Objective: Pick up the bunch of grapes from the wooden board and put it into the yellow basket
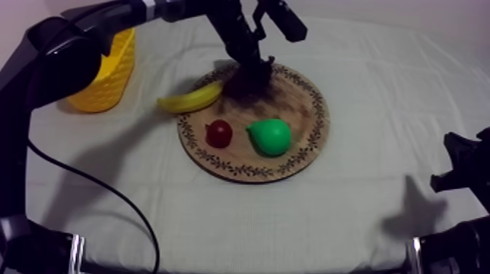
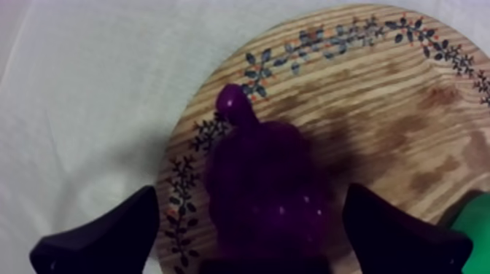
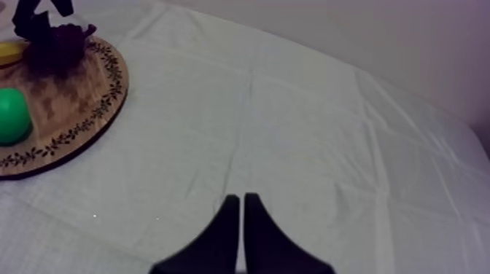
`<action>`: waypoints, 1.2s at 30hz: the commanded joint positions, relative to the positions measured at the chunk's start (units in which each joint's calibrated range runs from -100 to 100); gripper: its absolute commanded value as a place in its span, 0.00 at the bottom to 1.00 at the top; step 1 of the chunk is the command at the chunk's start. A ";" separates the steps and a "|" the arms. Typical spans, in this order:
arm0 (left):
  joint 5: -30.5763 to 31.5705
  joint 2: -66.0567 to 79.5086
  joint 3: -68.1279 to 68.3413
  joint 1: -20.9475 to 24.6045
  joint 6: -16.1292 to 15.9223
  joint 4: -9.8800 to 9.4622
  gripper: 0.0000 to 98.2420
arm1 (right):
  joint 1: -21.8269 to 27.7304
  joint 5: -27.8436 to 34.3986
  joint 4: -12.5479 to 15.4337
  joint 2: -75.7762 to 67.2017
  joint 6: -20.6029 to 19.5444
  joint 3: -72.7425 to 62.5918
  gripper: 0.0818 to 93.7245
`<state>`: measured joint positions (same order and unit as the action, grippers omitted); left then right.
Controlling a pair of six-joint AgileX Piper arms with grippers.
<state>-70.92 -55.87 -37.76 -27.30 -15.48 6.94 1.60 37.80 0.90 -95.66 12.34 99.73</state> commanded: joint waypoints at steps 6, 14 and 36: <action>-1.73 -3.12 -2.86 0.94 -0.45 1.42 0.98 | 0.01 0.03 0.00 -0.01 0.03 0.04 0.00; -2.43 -4.99 -3.54 1.68 -0.62 2.69 0.97 | 0.01 0.03 0.00 -0.01 0.04 0.04 0.00; 3.10 -1.59 3.02 1.38 -1.65 4.31 0.49 | 0.01 0.03 0.00 -0.01 0.04 0.04 0.00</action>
<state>-68.30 -57.81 -35.44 -25.89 -17.11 11.22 1.60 37.80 0.90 -95.66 12.37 99.73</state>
